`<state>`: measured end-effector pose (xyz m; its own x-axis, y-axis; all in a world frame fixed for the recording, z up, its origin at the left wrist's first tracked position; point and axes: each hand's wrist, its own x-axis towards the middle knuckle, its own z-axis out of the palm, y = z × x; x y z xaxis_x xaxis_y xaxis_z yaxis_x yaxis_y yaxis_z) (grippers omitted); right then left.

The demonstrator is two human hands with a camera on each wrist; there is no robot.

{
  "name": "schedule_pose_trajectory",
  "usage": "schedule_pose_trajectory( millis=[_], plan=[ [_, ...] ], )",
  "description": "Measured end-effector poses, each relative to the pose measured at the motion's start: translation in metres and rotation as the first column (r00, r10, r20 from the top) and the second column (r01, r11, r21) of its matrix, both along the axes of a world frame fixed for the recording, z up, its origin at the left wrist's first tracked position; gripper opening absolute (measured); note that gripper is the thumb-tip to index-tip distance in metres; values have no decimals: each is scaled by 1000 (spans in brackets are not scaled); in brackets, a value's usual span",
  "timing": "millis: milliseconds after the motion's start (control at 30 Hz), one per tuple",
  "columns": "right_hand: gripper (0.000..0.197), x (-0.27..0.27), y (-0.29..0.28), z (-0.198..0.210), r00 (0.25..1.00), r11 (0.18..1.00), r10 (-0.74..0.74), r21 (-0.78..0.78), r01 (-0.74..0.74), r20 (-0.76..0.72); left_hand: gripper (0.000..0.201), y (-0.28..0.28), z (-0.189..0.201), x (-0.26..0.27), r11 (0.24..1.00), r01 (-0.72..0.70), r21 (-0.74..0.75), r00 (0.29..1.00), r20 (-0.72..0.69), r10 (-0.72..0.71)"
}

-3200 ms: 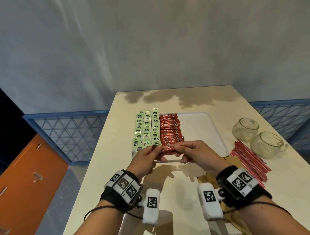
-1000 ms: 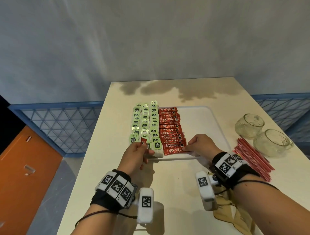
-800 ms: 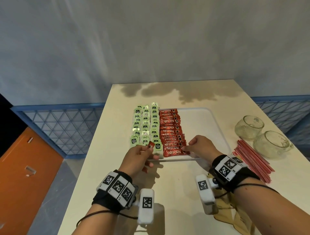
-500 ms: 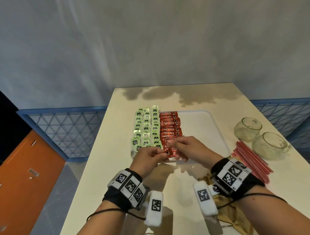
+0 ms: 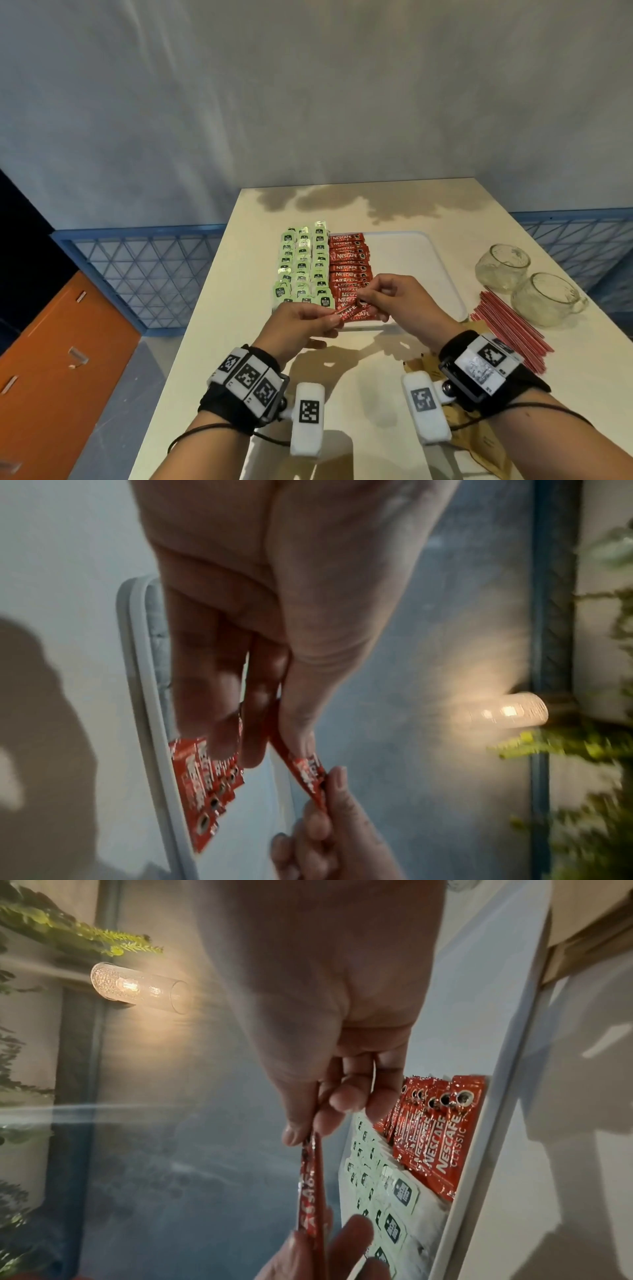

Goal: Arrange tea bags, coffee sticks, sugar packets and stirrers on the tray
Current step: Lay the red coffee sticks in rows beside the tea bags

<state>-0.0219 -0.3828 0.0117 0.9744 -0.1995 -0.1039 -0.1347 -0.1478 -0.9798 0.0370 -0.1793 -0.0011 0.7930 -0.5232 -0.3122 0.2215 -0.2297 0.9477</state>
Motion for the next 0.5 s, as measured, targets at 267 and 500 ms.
schedule_pose_trajectory(
  millis=[267,500],
  plan=[
    [14,9,16,13,997,997,63,-50,-60,49,12,-26,-2,-16,987,100,127,990,90,-112],
    [19,7,6,5,993,988,117,-100,-117,-13,3,-22,-4,-10,970,139,197,988,38,-150]
  ],
)
